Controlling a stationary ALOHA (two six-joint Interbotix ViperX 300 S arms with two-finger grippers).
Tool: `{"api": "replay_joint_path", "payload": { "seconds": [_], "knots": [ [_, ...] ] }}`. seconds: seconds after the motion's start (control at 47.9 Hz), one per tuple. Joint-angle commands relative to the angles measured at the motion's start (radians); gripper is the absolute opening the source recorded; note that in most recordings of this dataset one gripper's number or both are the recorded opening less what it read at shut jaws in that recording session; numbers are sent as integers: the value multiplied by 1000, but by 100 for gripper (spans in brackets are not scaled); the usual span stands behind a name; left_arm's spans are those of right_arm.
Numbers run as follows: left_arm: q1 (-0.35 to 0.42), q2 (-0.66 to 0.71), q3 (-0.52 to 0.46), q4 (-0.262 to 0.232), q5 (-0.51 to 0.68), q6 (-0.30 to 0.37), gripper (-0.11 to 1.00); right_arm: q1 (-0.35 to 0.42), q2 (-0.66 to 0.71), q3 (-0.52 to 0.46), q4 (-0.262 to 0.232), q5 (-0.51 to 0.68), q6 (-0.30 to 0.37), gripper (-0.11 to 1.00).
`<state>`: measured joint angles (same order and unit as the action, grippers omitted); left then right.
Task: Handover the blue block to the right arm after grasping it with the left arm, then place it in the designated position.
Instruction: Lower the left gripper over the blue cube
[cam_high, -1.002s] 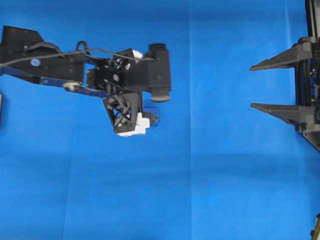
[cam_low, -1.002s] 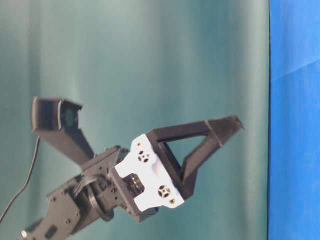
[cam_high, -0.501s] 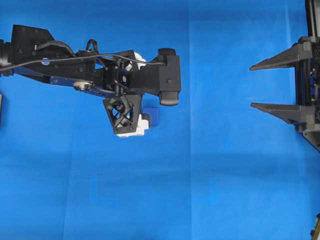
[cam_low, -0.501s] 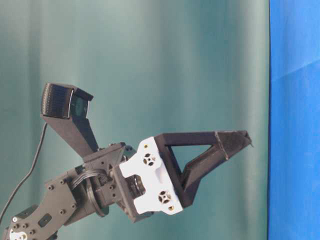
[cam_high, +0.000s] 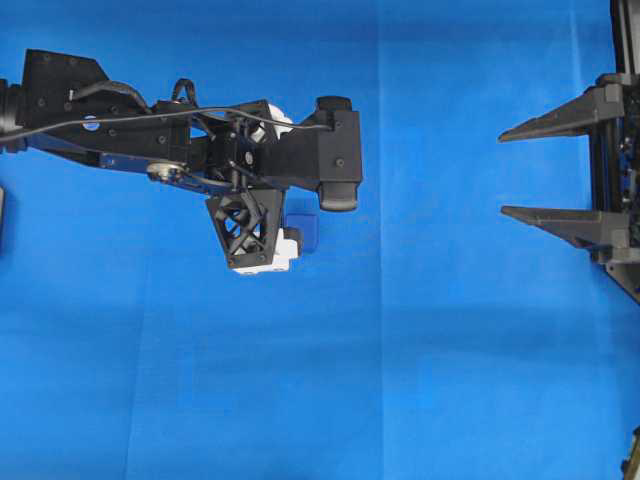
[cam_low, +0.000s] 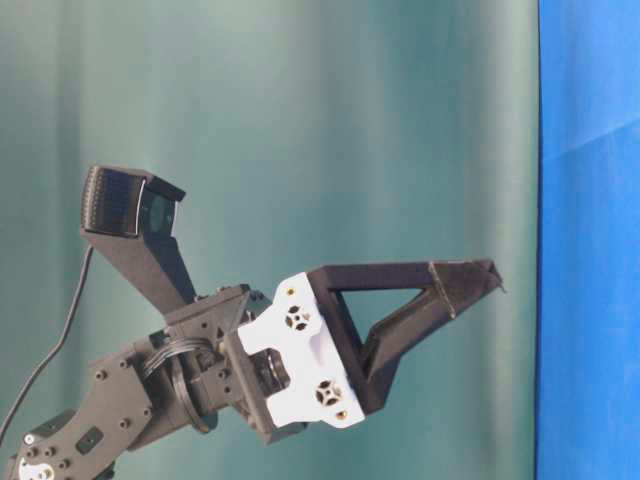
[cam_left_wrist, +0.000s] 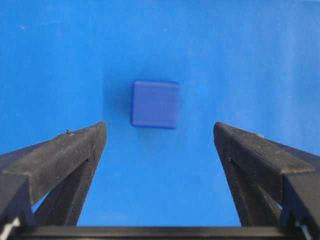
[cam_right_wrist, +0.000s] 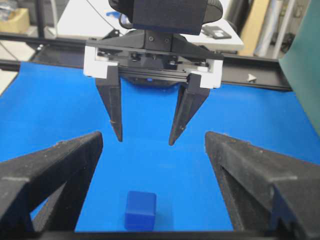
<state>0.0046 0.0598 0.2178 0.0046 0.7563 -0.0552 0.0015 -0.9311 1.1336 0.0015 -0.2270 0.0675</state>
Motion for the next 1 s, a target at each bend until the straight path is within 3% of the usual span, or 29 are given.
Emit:
{"api": "replay_joint_path", "payload": {
  "seconds": [0.0,0.438,0.981],
  "knots": [
    [-3,-15,-23,2,-9,-2,92,-2,8,-26,2,-3,0,95],
    [-2,-9,6,2,-57,0,92,-2,8,-26,2,6,0,95],
    [0,81,192,3,-397,0,92,-3,28,-23,2,3,0,95]
  ]
}}
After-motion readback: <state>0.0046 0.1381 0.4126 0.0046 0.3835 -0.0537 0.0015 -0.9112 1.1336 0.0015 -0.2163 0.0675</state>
